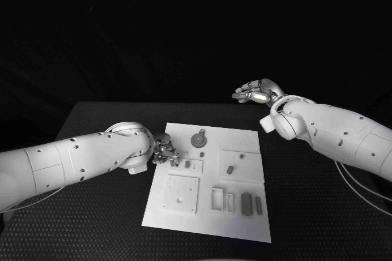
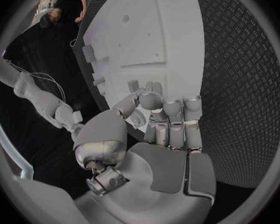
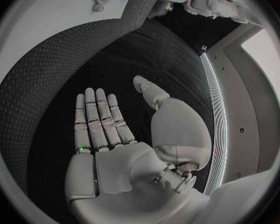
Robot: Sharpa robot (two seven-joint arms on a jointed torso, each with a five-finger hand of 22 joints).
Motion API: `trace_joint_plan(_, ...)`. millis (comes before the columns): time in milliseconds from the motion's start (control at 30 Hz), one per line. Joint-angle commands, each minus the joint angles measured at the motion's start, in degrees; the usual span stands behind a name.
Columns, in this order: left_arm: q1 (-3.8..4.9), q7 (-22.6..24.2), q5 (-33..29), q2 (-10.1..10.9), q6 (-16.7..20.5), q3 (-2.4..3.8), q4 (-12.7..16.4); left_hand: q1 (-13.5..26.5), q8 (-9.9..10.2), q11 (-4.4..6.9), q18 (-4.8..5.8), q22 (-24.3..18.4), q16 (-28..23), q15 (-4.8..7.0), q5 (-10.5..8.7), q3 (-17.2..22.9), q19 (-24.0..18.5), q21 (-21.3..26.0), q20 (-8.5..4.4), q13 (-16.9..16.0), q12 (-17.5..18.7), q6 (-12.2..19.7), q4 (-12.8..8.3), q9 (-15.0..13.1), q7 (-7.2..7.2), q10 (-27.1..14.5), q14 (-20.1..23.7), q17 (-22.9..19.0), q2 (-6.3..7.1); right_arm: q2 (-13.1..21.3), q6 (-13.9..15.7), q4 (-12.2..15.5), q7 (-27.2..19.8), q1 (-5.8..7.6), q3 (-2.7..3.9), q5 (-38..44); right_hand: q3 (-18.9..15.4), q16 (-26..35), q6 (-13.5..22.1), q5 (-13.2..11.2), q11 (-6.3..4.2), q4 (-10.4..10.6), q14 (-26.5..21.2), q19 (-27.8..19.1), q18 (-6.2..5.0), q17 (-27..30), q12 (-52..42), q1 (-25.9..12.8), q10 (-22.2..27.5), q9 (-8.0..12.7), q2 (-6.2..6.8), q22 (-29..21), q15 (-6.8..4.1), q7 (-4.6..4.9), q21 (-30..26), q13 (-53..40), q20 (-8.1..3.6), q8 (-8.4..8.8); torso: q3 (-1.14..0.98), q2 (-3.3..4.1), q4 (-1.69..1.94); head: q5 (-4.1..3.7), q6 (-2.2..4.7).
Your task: Assemble the parts on the task board
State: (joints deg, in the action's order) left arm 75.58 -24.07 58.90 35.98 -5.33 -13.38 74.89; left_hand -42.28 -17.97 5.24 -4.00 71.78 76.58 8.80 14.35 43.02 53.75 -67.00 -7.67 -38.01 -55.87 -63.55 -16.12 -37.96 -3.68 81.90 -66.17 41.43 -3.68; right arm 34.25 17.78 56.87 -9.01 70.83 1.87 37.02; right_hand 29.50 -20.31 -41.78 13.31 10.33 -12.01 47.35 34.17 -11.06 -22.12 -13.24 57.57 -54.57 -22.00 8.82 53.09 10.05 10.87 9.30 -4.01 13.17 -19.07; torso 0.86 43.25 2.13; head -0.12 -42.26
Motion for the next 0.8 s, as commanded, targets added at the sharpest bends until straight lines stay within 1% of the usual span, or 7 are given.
trace_joint_plan(33, -0.55, 0.06, 1.31, -0.07, -0.73, -0.26, 0.39, -0.49, 0.04, 0.34, -0.56, -0.08, 0.34, 2.57, -0.23, 0.08, -0.13, -0.22, -7.82, 0.08, -0.35, -2.97, 0.44, 0.02, 2.80, -0.80, -2.24, 0.00, -0.60, 0.04, -0.73, 0.13, -0.63, -0.03, 0.01, -0.05, -0.14, -0.03, 0.37, 0.22, -0.11, 0.01, -0.41, -0.29, 0.24, 0.10, 0.21, 0.43, 0.04, 0.09, -0.03, 0.10, 0.11, 1.18, -0.27, 0.09, -0.04, -0.13, 0.00, 0.00, 0.01, -0.05, -0.15)
trace_joint_plan(133, -0.68, 0.20, 1.31, 0.39, 0.11, -0.26, 0.84, -0.53, 0.05, 0.35, -0.56, -0.11, 0.34, 2.57, -0.19, 0.12, -0.15, -0.23, -7.83, 0.11, -0.36, -2.98, 0.44, 0.02, 2.81, -0.81, -2.24, -0.01, -0.70, 0.05, -0.76, 0.11, -0.63, -0.05, 0.01, -0.05, -0.15, -0.04, 0.37, 0.22, -0.11, 0.02, -0.42, -0.29, 0.24, 0.11, 0.22, 0.41, 0.04, 0.09, -0.04, 0.11, 0.11, 1.19, -0.28, 0.09, -0.04, -0.14, 0.00, -0.01, -0.02, -0.01, -0.15)
trace_joint_plan(200, -0.81, 0.40, 1.23, 0.78, 0.87, -0.26, 1.22, -0.60, 0.05, 0.37, -0.56, -0.16, 0.35, 2.57, 0.16, 0.21, -0.20, -0.27, -7.83, 0.18, -0.39, -3.03, 0.37, 0.00, 2.82, -0.85, -2.25, -0.01, -0.82, 0.09, -0.75, 0.09, -0.63, -0.07, 0.01, -0.05, -0.16, -0.04, 0.37, 0.23, -0.11, 0.03, -0.42, -0.29, 0.24, 0.12, 0.22, 0.40, 0.04, 0.10, -0.04, 0.12, 0.11, 1.19, -0.29, 0.09, -0.04, -0.14, 0.01, -0.01, -0.03, 0.00, -0.14)
trace_joint_plan(333, -0.97, 1.18, 1.21, 1.51, 3.38, -0.25, 1.92, -0.71, 0.04, 0.40, -0.56, -0.21, 0.37, 2.59, 0.46, 0.30, -0.20, -0.35, -7.85, 0.25, -0.43, -3.12, 0.23, -0.03, 2.86, -0.87, -2.29, -0.02, -0.88, 0.20, -0.70, 0.08, -0.64, -0.12, 0.01, -0.05, -0.17, -0.05, 0.37, 0.24, -0.11, 0.05, -0.42, -0.29, 0.25, 0.13, 0.23, 0.37, 0.04, 0.10, -0.04, 0.13, 0.11, 1.19, -0.30, 0.09, -0.03, -0.14, 0.04, 0.00, 0.03, -0.12, -0.16)
trace_joint_plan(433, -0.98, 2.42, 1.25, 1.95, 6.32, -0.25, 2.46, -0.77, 0.00, 0.44, -0.57, -0.27, 0.37, 2.61, 0.69, 0.34, -0.21, -0.40, -7.86, 0.32, -0.46, -3.24, 0.13, -0.07, 2.90, -0.90, -2.32, -0.04, -0.84, 0.27, -0.71, 0.13, -0.64, -0.16, 0.01, -0.05, -0.18, -0.05, 0.37, 0.25, -0.11, 0.06, -0.43, -0.29, 0.25, 0.14, 0.24, 0.37, 0.04, 0.11, -0.05, 0.14, 0.11, 1.20, -0.31, 0.09, -0.03, -0.14, 0.04, -0.02, 0.04, -0.15, -0.20)
trace_joint_plan(533, -0.98, 2.87, 1.55, 2.29, 7.71, -0.25, 3.10, -0.68, -0.02, 0.39, -0.39, -0.69, -0.59, 2.35, 1.04, 0.55, -0.87, 0.01, -7.69, 1.11, 0.50, -3.46, 0.17, -0.15, 2.87, -1.62, -1.70, -0.56, -0.68, 0.27, -0.73, 0.12, -0.64, -0.18, 0.01, -0.05, -0.18, -0.05, 0.37, 0.25, -0.11, 0.07, -0.43, -0.29, 0.24, 0.14, 0.24, 0.36, 0.04, 0.11, -0.05, 0.14, 0.11, 1.20, -0.32, 0.09, -0.03, -0.15, 0.02, -0.01, 0.02, -0.15, -0.25)
trace_joint_plan(800, -1.27, 3.38, 2.49, 3.26, 11.46, -0.25, 4.54, -0.76, -0.06, 0.44, -0.38, -0.82, -0.65, 2.38, 1.03, 0.58, -0.85, 0.01, -7.70, 1.29, 0.60, -3.59, 0.15, -0.19, 2.91, -1.52, -1.83, -0.63, -0.59, 0.47, -0.71, 0.13, -0.65, -0.21, 0.01, -0.05, -0.19, -0.07, 0.37, 0.27, -0.11, 0.08, -0.44, -0.30, 0.24, 0.17, 0.26, 0.37, 0.04, 0.13, -0.07, 0.17, 0.12, 1.21, -0.35, 0.09, -0.04, -0.15, 0.03, -0.02, 0.12, -0.21, -0.31)
